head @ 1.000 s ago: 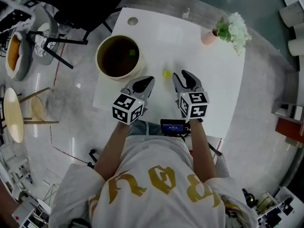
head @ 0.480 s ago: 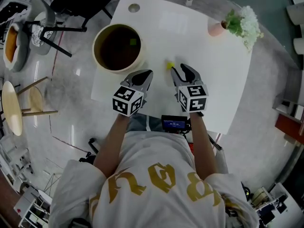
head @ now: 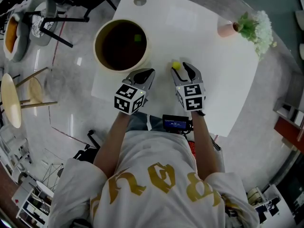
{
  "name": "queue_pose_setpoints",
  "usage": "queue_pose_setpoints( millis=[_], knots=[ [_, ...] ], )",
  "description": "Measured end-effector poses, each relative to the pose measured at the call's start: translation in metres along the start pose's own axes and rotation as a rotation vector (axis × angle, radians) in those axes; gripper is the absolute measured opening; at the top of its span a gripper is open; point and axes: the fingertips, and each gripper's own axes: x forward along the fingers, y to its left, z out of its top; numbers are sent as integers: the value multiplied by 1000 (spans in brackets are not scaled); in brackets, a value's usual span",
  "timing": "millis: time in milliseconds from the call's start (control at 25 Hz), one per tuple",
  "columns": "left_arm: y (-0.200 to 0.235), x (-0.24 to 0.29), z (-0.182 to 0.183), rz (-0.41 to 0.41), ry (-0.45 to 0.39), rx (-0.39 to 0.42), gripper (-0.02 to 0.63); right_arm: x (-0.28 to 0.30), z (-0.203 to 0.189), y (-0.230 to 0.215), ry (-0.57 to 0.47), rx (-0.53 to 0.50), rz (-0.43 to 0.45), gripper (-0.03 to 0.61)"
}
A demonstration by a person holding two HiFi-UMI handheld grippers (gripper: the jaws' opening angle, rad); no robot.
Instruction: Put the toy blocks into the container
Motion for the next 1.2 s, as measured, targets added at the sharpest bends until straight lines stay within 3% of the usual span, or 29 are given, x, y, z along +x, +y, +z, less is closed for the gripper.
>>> queue_pose_setpoints(
  millis=[360,760,920,1200],
  knots=[
    [-4,8,-10,-25,20,-24,2,16,-10,7,51,-54,-20,238],
    [13,0,-15,12,19,-41,0,22,-15,1,48,-65,-58,259],
    [15,-2,-16,23,13,-50,0,22,-15,-1,46,-54,-65,202],
    [12,-5,-17,26,7,-52,0,21,-16,1,52,-54,-73,199]
  ],
)
